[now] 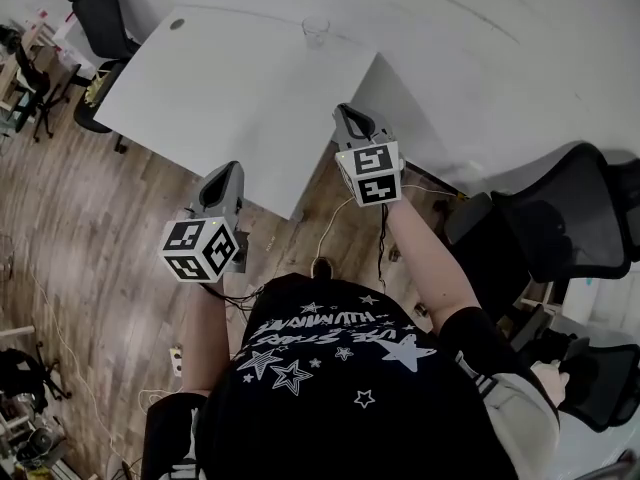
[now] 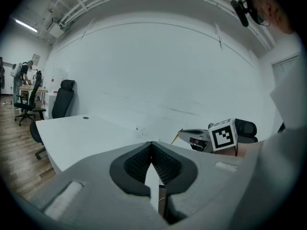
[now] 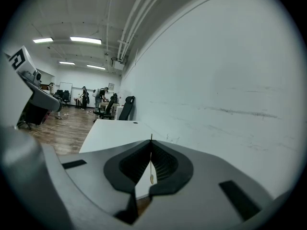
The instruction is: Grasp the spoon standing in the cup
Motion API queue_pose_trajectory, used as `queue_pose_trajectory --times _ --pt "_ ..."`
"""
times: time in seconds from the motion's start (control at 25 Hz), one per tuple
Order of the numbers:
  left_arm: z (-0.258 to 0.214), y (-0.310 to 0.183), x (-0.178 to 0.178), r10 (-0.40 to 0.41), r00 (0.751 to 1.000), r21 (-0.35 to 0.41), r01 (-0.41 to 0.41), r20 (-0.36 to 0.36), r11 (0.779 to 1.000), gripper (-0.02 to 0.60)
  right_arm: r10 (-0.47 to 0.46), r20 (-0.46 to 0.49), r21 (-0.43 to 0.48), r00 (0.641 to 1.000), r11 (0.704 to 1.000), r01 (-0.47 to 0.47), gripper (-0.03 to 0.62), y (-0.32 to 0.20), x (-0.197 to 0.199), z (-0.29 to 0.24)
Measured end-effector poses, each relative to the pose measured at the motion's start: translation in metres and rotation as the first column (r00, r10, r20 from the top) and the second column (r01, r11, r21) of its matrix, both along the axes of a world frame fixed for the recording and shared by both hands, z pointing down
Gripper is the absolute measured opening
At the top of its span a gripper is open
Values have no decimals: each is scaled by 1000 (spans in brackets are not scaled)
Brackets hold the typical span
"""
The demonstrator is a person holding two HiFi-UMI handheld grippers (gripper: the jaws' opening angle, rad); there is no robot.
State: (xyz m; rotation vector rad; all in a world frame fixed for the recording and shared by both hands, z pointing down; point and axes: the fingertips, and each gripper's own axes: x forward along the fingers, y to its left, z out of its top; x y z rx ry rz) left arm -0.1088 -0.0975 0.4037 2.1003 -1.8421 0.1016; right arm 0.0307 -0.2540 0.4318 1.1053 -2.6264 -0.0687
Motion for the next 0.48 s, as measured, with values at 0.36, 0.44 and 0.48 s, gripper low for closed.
queue_pose_trajectory --times 0.36,0.44,0.48 --pt "5 37 -10 -47 999 0 47 -17 999 8 -54 -3 -8 999 998 54 14 34 -16 2" --pt "5 53 -12 -62 998 1 62 -21 998 8 -68 -2 -15 998 998 68 14 49 -19 3" --pt "5 61 -11 -69 997 2 69 -25 998 8 -77 -5 -17 997 997 77 14 58 -19 4"
